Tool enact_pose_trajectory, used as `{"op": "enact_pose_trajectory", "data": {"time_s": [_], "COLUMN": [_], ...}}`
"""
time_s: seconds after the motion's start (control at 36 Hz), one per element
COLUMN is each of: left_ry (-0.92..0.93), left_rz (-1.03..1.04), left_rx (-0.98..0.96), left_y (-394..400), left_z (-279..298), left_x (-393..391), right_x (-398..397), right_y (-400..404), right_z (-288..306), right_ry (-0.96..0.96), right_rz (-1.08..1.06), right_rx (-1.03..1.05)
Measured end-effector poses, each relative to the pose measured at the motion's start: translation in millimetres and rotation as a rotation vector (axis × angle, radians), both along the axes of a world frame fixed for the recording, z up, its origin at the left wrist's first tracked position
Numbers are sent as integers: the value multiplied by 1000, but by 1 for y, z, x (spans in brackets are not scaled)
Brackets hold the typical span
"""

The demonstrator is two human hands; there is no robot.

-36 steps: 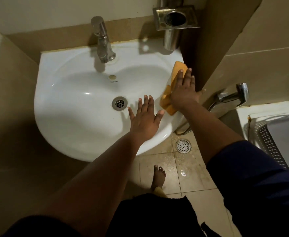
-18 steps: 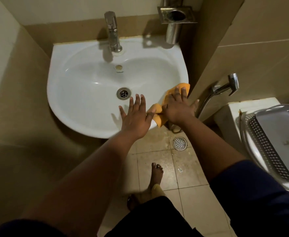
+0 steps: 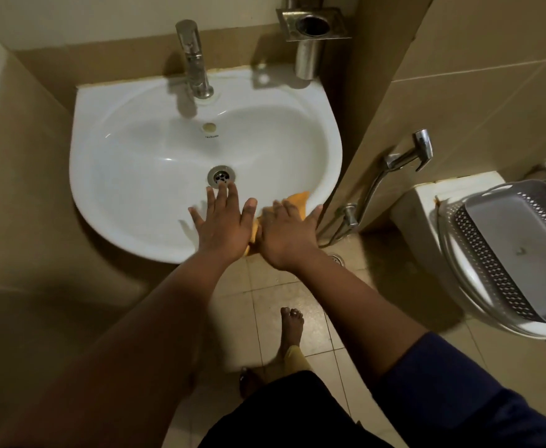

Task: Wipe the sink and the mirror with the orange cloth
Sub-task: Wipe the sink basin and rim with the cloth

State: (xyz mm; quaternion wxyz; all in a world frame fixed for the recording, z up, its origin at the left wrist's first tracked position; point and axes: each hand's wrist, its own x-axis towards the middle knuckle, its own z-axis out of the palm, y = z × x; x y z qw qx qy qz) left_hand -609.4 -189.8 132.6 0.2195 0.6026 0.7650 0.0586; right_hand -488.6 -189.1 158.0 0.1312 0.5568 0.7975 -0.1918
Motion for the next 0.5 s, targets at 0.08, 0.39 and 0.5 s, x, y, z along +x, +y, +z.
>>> {"op": "enact_pose_trajectory", "data": {"time_s": [0.08,0.39,0.5], "left_ry": [19,6,47], "left_rz": [23,89,132], "left_rx": [-10,-5,-12], "left_y": [0,-5,-5], "left_z": [1,3,1], "left_x": [-8,-36,-55], "right_x": [-5,-30,-44], "right_y": [-2,-14,-15], "right_z": [3,18,15], "right_ry": [-24,-75,-40], "right_rz": [63,272,340], "right_rx": [17,-30,-59]}}
